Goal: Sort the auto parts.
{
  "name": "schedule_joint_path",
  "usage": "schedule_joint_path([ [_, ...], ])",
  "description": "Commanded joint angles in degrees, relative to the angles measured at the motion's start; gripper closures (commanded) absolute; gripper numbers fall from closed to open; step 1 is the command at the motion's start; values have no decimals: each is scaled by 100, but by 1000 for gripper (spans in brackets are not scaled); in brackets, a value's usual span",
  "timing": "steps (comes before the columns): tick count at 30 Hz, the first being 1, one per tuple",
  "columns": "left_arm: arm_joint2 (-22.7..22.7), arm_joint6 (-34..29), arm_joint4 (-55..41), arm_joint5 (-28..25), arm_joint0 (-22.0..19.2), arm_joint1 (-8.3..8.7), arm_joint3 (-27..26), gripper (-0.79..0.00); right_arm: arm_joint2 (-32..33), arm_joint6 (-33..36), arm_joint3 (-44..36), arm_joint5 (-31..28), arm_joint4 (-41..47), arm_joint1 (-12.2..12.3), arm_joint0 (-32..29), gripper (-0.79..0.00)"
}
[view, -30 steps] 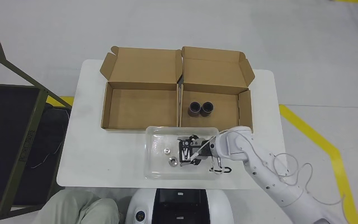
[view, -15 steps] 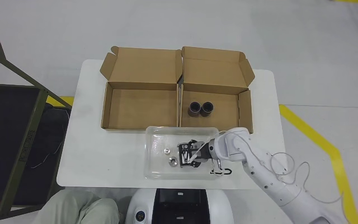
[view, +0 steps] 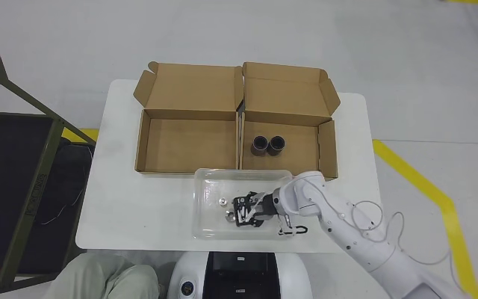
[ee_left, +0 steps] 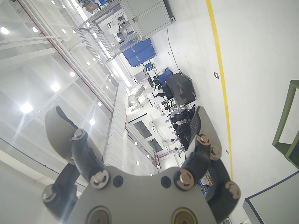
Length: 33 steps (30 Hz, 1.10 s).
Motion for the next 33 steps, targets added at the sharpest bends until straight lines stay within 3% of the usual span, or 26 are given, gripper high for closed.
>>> schedule_joint_path([
  [1, 0, 0, 0, 0, 0, 0, 0, -785, -67, -36, 52, 3, -16, -21, 41, -459],
  [11, 0, 0, 0, 0, 0, 0, 0, -785, -318, -241, 154, 22, -119, -103, 176, -385],
  [30, 0, 0, 0, 0, 0, 0, 0, -785, -714, -500, 501, 120, -365, -278, 423, -360],
  [32, 0, 0, 0, 0, 0, 0, 0, -785, -728, -505, 513, 111, -384, -285, 437, -317],
  [33, 0, 0, 0, 0, 0, 0, 0, -785, -733, -506, 515, 112, -393, -288, 443, -249],
])
